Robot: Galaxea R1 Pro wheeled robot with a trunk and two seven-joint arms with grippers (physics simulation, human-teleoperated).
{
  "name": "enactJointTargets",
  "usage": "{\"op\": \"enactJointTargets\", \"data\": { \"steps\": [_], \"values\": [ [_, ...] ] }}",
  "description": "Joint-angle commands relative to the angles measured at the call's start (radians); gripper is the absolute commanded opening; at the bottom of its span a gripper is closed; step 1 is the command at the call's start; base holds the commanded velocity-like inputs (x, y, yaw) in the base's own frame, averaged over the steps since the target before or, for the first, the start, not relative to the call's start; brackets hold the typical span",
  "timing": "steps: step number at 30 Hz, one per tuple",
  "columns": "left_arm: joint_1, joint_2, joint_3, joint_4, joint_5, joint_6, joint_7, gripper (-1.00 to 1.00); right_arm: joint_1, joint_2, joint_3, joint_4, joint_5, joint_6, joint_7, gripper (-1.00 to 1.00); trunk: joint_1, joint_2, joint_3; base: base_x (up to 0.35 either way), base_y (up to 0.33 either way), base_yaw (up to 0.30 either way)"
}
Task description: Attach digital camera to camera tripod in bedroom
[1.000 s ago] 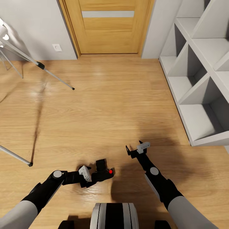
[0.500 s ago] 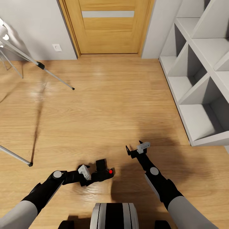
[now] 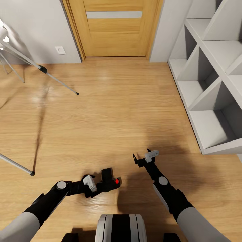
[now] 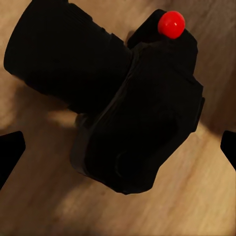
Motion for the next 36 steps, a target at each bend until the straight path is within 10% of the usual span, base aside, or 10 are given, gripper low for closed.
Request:
{"op": "enactJointTargets", "data": {
  "steps": [1, 36],
  "values": [
    [0.0, 0.001, -0.001, -0.003, -0.006, -0.001, -0.001, 1.0, 0.0, -0.001, 0.002, 0.0, 0.0, -0.003, 0.001, 1.0, 0.0, 0.0, -0.001, 0.0, 0.0, 0.0],
    [0.0, 0.021, -0.04, -0.042, -0.006, 0.015, -0.003, 1.0, 0.0, -0.001, 0.002, 0.0, 0.0, -0.004, 0.002, 1.0, 0.0, 0.0, -0.001, 0.0, 0.0, 0.0]
  ]
}}
